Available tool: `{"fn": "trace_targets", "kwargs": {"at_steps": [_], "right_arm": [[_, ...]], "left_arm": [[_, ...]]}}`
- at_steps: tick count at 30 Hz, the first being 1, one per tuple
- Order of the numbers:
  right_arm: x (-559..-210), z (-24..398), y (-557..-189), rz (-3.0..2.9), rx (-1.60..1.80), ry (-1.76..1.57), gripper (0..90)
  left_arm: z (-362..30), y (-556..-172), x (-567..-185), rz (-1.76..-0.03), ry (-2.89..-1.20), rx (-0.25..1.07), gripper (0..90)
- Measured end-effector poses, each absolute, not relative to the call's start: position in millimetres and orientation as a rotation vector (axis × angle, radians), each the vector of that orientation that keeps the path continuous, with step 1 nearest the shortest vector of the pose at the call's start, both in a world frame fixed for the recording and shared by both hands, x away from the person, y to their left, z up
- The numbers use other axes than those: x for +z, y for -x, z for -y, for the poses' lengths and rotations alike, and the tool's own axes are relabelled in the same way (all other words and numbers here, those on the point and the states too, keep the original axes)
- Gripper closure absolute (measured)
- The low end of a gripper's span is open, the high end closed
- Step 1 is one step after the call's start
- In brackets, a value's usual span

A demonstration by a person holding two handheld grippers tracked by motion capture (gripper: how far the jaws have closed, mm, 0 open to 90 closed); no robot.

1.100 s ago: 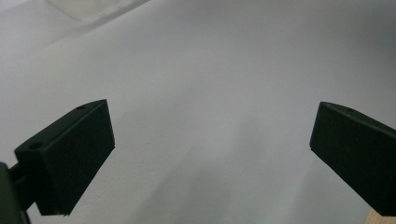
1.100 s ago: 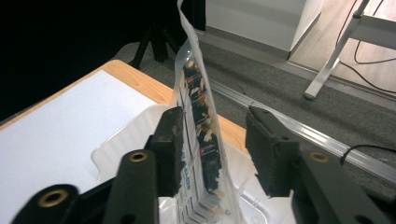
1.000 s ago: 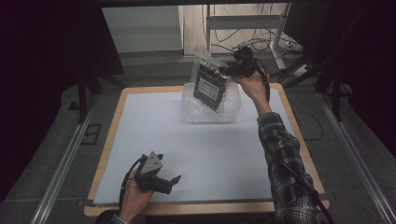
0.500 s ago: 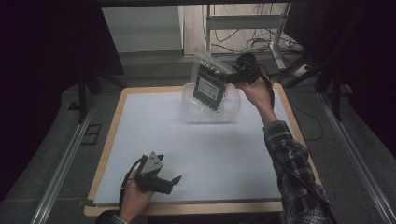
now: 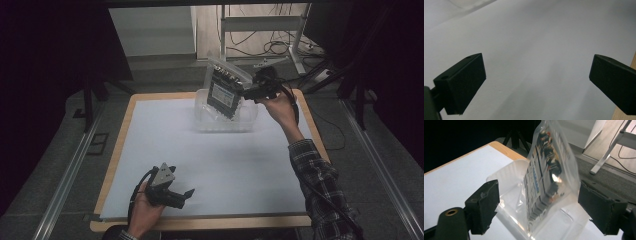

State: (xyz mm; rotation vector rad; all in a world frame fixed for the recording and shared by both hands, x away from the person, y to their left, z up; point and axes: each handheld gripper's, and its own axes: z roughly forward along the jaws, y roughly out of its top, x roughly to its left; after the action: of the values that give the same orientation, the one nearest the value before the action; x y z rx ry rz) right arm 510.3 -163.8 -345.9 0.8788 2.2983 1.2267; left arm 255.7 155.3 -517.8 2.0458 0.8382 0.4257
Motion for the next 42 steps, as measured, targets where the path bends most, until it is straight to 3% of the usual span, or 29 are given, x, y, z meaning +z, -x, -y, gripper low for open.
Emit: {"fn": "trace_targets", "kwargs": {"at_steps": [16,42], "right_arm": [[-366.0,177.7,-476.8,-2.349,1.255,-0.858,12.0],[-412.7,216.9,-378.1,-2.436,1.24,-0.766,0.0]], "left_arm": [[-155.1,-255.1,-518.0,-0.836,-2.059,0.436,0.3],[-153.2,-254.1,-517.7,-0.839,-2.087,0.454,0.1]]}}
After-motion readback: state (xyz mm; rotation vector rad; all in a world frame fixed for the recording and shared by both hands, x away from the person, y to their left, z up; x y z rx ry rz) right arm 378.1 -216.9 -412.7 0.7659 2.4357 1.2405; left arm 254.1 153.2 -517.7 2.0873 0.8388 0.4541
